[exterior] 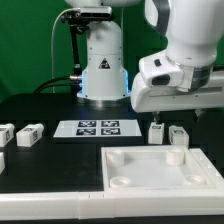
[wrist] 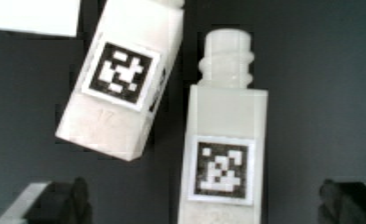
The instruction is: Assemble one leg
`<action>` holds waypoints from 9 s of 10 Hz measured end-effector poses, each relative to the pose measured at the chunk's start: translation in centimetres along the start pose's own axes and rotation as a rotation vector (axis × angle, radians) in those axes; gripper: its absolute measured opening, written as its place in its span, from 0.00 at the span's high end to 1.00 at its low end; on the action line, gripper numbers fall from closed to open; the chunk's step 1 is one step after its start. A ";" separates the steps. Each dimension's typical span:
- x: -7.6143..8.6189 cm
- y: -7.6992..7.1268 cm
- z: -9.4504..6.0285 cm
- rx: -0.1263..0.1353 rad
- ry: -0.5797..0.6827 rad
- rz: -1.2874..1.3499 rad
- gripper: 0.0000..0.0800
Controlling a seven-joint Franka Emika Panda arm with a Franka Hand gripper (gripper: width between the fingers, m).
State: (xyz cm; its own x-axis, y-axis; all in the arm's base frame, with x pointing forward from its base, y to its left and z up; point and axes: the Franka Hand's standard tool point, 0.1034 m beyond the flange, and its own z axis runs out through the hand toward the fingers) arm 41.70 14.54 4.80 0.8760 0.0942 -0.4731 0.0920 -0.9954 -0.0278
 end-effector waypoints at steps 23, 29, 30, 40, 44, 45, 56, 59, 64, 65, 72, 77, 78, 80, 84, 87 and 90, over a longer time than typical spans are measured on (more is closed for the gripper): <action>0.4 -0.5 4.0 -0.015 -0.296 0.003 0.64; 0.1 -0.1 3.1 -0.017 -0.303 0.011 0.64; -0.6 0.3 1.4 -0.022 -0.314 0.028 0.64; 0.0 0.9 -3.0 -0.002 0.276 -0.010 0.64; 0.4 3.8 -7.5 0.043 0.629 0.075 0.64; 1.5 3.5 -9.5 0.063 0.763 0.075 0.64; 12.1 3.8 -13.6 -0.003 1.009 -0.117 0.64; 14.0 3.5 -12.6 0.001 1.009 -0.118 0.64; 15.3 4.5 -11.6 -0.001 1.024 -0.105 0.64; 15.4 4.5 -11.6 -0.001 1.037 -0.104 0.64; 15.8 4.5 -10.2 -0.001 1.081 -0.101 0.64; 15.9 4.5 -9.9 -0.002 1.062 -0.105 0.64; 15.9 4.5 -9.9 -0.003 1.062 -0.105 0.51; 15.9 4.5 -9.8 -0.003 1.061 -0.106 0.23; 15.9 4.5 -9.8 -0.004 1.061 -0.108 0.19; 15.8 4.4 -9.5 -0.003 1.015 -0.111 0.19; 15.5 4.6 -9.3 0.015 0.921 -0.073 0.19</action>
Offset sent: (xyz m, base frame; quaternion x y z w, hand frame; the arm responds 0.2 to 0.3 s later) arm 0.0037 0.0034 -0.0064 0.0168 -0.1895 -0.0211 0.9815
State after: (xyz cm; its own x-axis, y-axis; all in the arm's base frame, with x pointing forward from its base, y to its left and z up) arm 60.09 11.64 5.57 0.8994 0.1289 0.4178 0.1618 -0.9858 -0.0442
